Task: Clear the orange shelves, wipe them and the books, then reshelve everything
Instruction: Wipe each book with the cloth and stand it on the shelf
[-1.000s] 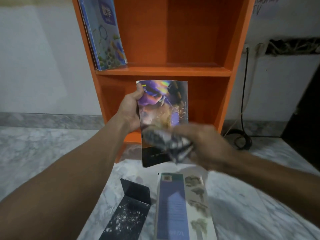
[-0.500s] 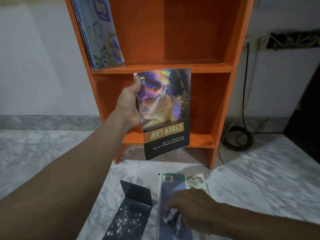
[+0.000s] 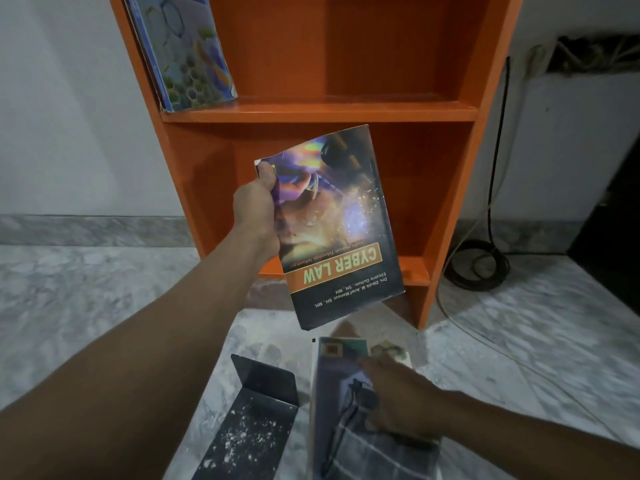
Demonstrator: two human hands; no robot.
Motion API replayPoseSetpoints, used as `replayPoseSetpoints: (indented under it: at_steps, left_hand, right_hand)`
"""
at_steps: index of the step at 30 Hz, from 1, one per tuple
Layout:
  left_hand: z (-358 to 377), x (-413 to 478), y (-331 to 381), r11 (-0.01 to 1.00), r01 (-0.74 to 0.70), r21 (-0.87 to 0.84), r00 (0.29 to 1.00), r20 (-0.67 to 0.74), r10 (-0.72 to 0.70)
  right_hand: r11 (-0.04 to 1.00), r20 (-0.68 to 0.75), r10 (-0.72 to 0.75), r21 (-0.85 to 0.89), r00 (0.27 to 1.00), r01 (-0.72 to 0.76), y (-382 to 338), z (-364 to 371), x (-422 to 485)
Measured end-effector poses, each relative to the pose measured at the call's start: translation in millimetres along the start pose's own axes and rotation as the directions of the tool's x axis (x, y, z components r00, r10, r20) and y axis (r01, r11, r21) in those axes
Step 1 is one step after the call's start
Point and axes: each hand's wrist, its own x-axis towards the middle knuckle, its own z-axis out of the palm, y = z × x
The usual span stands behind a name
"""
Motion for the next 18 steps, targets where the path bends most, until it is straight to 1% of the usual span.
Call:
replayPoseSetpoints:
  at_steps: [1, 2, 3, 4, 5, 7, 8, 9, 10, 11, 12, 13, 14, 15, 16, 17, 18]
  left_hand:
    - [-0.7, 1.0, -1.7, 1.0, 0.002, -0.014, 1.0, -0.005, -0.002]
    - [-1.7, 2.3, -3.1, 0.999, 0.009, -0.033, 1.0, -0.003, -0.009]
    - [-1.9, 3.5, -4.7, 0.998, 0.016, -0.056, 1.0, 0.0, -0.016]
    - [-2.5, 4.6, -6.1, 0.997, 0.026, -0.073, 1.0, 0.0, -0.026]
    - [-2.4, 4.1, -6.8, 0.994, 0.041, -0.1, 0.999, -0.002, -0.042]
    - [-3.5, 5.4, -8.5, 0.981, 0.069, -0.183, 0.997, -0.004, -0.071]
    - [-4.5, 5.9, -7.9, 0.97, 0.08, -0.227, 0.997, -0.004, -0.083]
    - [-6.3, 5.2, -6.4, 0.96, 0.093, -0.263, 0.996, 0.006, -0.095]
    - [-8.2, 3.4, -5.0, 0.953, 0.097, -0.286, 0.995, 0.027, -0.093]
    - [-10.7, 1.8, -4.1, 0.953, 0.089, -0.29, 0.996, 0.041, -0.081]
    - [-12.6, 0.7, -3.1, 0.968, 0.056, -0.246, 0.998, 0.027, -0.051]
    - [-14.5, -0.6, -1.1, 0.992, 0.006, -0.125, 1.0, -0.022, -0.008]
    - [-17.7, -0.3, 0.4, 0.997, -0.053, 0.054, 0.995, -0.08, 0.057]
    - [-21.6, 0.6, 1.5, 0.954, -0.112, 0.278, 0.981, -0.12, 0.15]
    - [-27.5, 2.7, 4.0, 0.86, -0.154, 0.487, 0.961, -0.129, 0.245]
    - [-33.9, 4.6, 7.5, 0.753, -0.189, 0.631, 0.942, -0.1, 0.32]
    - [-38.2, 3.4, 11.0, 0.661, -0.234, 0.713, 0.93, -0.035, 0.367]
  right_hand:
    - [0.986, -0.08, -0.029, 0.164, 0.996, 0.042, -3.8, -8.5, 0.9]
    - [0.924, -0.146, -0.012, 0.376, 0.989, 0.067, -12.0, -21.0, -0.4]
    - [0.809, -0.17, 0.037, 0.583, 0.985, 0.07, -19.0, -33.2, -0.6]
    - [0.656, -0.168, 0.084, 0.752, 0.982, 0.072, -25.5, -45.6, -0.1]
    - [0.502, -0.153, 0.134, 0.862, 0.979, 0.067, -28.1, -55.8, 3.4]
    - [0.207, -0.15, 0.231, 0.973, 0.961, 0.103, -31.9, -77.9, 7.0]
    - [0.087, -0.172, 0.29, 0.984, 0.941, 0.153, -32.2, -87.3, 7.5]
    - [0.017, -0.208, 0.35, 0.976, 0.914, 0.215, -33.6, -96.7, 6.3]
    - [0.003, -0.259, 0.398, 0.96, 0.88, 0.281, -36.7, -108.2, 3.5]
    - [0.03, -0.326, 0.429, 0.937, 0.843, 0.347, -39.7, -120.5, -0.1]
    - [0.094, -0.404, 0.441, 0.909, 0.801, 0.406, -44.7, -135.3, -6.3]
    - [0.186, -0.486, 0.444, 0.872, 0.753, 0.453, -48.3, -151.0, -12.5]
    - [0.287, -0.561, 0.434, 0.827, 0.705, 0.483, -52.4, -166.9, -20.4]
    - [0.395, -0.628, 0.408, 0.776, 0.663, 0.492, -55.9, -182.6, -27.7]
    - [0.506, -0.683, 0.368, 0.716, 0.631, 0.481, -60.1, -196.9, -34.9]
    - [0.622, -0.732, 0.312, 0.639, 0.606, 0.452, -64.8, -208.6, -41.6]
    - [0.729, -0.767, 0.243, 0.548, 0.594, 0.409, -70.1, -217.7, -47.1]
